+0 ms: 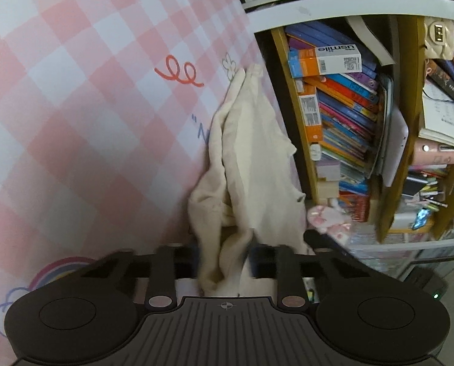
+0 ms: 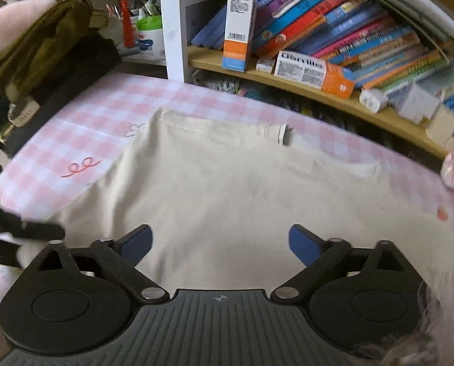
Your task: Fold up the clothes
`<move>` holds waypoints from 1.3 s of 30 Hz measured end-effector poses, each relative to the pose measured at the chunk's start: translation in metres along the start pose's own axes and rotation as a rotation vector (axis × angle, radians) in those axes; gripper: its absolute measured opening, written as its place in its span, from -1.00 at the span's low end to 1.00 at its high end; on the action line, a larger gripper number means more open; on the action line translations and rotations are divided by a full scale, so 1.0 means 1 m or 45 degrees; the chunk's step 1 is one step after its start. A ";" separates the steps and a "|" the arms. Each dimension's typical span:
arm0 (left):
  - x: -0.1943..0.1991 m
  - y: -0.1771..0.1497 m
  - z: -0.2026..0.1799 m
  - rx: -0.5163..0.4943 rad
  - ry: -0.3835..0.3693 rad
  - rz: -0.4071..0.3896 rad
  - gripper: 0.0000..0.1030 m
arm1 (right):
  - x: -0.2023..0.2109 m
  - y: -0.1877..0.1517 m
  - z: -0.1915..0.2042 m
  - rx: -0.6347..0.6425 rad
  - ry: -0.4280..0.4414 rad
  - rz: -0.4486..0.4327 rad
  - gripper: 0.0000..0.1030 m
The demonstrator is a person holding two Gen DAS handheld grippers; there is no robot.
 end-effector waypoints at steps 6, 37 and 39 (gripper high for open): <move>0.003 -0.004 -0.017 -0.184 0.044 -0.024 -0.89 | -0.013 0.031 0.023 0.047 0.101 0.013 0.99; -0.012 -0.047 -0.107 -0.770 -0.055 0.082 -0.89 | -0.114 0.102 0.131 0.456 -0.079 0.608 -0.79; -0.012 -0.050 -0.114 -0.801 -0.075 0.084 -0.89 | -0.103 0.106 0.122 0.448 -0.058 0.574 -0.84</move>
Point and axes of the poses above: each gripper's, at about its wrist camera, not at the fingertips, and x roughly against the way its jaws point, z to its left, y to its top, the point moved 7 cm from there along -x, roughly the way its jaws point, and after that the axes turned 4 degrees about -y, right-handed, at the moved point
